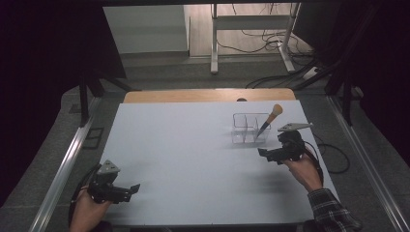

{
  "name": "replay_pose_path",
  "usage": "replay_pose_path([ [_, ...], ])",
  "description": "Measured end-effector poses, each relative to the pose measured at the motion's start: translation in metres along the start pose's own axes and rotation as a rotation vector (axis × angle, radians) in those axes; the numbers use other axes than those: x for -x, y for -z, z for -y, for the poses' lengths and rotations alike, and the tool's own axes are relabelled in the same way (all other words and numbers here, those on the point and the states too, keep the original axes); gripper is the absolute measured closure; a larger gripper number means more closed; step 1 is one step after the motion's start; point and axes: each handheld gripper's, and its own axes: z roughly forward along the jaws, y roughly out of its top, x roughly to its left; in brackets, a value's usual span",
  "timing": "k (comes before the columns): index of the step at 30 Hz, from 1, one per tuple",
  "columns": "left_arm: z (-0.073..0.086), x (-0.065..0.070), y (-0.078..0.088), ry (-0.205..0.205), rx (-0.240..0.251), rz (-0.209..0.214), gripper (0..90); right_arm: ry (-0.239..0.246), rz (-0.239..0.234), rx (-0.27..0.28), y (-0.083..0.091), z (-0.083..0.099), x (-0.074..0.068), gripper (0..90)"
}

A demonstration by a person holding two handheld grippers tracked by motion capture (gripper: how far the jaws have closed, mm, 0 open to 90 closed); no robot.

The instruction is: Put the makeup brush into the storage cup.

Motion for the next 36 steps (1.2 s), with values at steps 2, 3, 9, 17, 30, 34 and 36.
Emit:
replay_pose_path([
  [2,0.000,0.000,0.000,0.001,0.002,0.001,0.0,0.008,0.000,-0.005,0.000,0.001,-0.002,0.0],
  [3,0.000,0.000,0.000,0.002,0.002,0.000,0.0,0.007,0.000,-0.007,0.000,0.002,-0.003,0.0],
  [9,0.000,0.000,0.001,0.002,0.005,-0.001,0.0,0.022,-0.003,-0.012,0.000,0.006,-0.007,0.0],
  [17,0.000,0.000,0.001,0.003,0.007,0.000,0.0,0.031,-0.004,-0.021,0.003,0.011,-0.013,0.0],
  [30,0.000,0.000,0.001,0.003,0.006,-0.001,0.0,0.049,-0.006,-0.039,0.008,0.019,-0.020,0.0],
  [34,0.000,0.000,0.001,0.003,0.007,-0.001,0.0,0.054,-0.005,-0.044,0.010,0.022,-0.022,0.0],
  [36,0.000,0.000,0.001,0.002,0.006,0.000,0.0,0.051,-0.004,-0.048,0.011,0.023,-0.022,0.0],
])
